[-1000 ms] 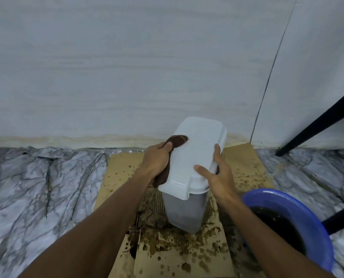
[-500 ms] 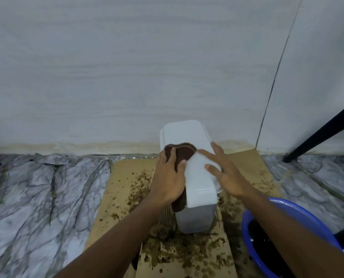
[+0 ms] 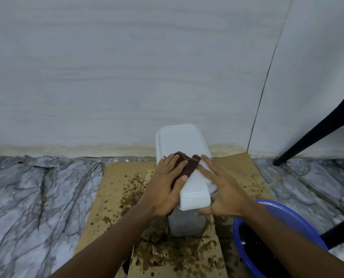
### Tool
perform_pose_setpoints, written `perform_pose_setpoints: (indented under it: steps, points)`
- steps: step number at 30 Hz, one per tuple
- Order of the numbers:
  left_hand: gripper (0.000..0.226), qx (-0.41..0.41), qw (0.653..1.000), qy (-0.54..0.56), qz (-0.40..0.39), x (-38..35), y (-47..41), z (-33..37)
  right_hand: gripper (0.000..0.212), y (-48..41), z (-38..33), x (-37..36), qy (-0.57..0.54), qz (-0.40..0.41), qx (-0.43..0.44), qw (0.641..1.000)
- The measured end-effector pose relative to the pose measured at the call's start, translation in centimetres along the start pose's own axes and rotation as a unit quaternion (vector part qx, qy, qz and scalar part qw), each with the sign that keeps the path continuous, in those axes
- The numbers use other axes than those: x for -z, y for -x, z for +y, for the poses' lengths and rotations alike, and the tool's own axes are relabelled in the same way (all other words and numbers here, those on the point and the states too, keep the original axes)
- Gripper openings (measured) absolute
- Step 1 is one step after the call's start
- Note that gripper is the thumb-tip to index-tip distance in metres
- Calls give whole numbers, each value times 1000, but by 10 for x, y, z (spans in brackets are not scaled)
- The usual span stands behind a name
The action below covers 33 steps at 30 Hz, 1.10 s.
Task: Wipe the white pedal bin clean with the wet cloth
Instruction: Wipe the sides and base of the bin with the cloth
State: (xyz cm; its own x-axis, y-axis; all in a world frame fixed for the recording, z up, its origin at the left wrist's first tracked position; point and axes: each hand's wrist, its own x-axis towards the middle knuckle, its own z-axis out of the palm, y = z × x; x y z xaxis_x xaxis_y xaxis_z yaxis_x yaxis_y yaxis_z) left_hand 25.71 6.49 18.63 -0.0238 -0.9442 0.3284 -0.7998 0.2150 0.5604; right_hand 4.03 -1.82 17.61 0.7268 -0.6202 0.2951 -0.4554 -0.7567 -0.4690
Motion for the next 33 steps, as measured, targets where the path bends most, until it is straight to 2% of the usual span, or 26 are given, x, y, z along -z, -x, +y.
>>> perform_pose_setpoints:
  steps: [2, 5, 8, 11, 14, 19, 22, 25, 29, 33]
  points:
    - [54, 6, 1000, 1, 10, 1, -3, -2, 123, -10, 8, -5, 7, 37, 3, 999]
    - [53, 34, 998, 40, 40, 9, -18, -3, 119, -33, 4, 5, 29, 27, -11, 999]
    - [50, 59, 988, 93, 106, 21, -43, -9, 124, -70, -5, 25, 37, -7, -45, 998]
    - [43, 58, 972, 139, 183, 27, -76, -19, 126, -111, 1, 43, -29, 9, -94, 995]
    - [41, 63, 955, 161, 240, 21, -104, -33, 106, -142, 16, 48, -119, 72, -84, 987]
    - [50, 65, 937, 134, 317, -7, -126, -61, 89, -186, 30, 46, -104, 120, -56, 986]
    - [57, 34, 949, 93, 298, -35, -119, -78, 80, -213, 41, 51, -120, 123, -64, 983]
    - [54, 6, 969, -6, 246, -65, -110, -99, 87, -235, 48, 52, -124, 116, -80, 982]
    - [57, -61, 960, -168, 216, -76, -114, -109, 81, -250, 59, 57, -166, 62, -82, 981]
    - [56, -108, 950, -217, 195, -66, -137, -101, 71, -255, 65, 53, -191, 65, -97, 975]
